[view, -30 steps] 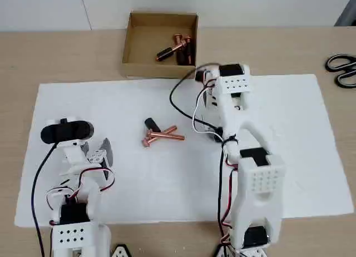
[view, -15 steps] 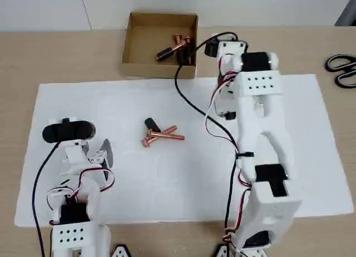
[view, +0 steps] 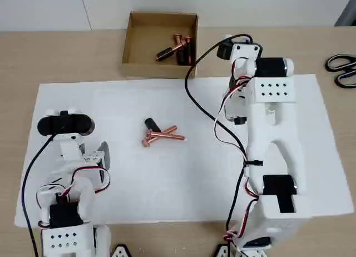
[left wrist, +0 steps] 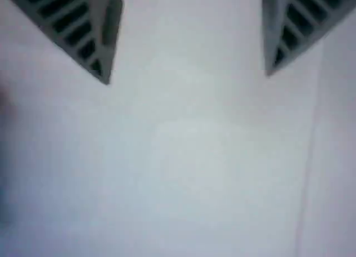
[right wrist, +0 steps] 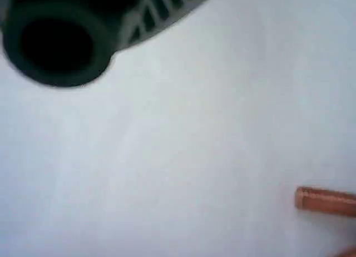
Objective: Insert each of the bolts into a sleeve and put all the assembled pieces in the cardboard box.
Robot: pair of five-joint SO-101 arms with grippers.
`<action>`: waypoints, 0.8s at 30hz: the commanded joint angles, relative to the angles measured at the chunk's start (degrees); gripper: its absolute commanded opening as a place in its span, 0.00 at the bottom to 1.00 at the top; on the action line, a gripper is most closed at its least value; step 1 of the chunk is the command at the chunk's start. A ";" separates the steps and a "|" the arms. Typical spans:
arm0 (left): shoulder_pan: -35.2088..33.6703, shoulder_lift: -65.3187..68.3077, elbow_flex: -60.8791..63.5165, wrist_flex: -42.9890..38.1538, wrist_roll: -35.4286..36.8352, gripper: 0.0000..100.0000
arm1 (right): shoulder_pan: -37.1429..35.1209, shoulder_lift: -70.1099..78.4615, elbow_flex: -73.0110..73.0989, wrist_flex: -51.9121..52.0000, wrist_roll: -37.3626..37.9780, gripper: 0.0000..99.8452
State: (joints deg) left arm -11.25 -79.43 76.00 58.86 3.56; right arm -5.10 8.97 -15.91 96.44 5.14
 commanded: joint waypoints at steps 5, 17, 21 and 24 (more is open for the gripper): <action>-5.01 5.19 -5.41 -0.62 -0.53 0.17 | 0.66 -4.00 3.60 -2.59 0.62 0.01; 0.18 33.32 -27.21 -0.79 -3.25 0.17 | 4.26 -4.26 3.87 -2.77 6.15 0.00; 2.29 43.34 -32.92 -0.79 -0.35 0.17 | 4.26 -3.91 3.87 -1.80 6.07 0.00; 3.87 49.14 -36.88 -0.79 5.80 0.17 | 3.74 -3.74 3.87 -2.77 6.07 0.00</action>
State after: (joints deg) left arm -8.97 -34.42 44.26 58.86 4.70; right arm -1.32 8.62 -10.55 94.15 10.86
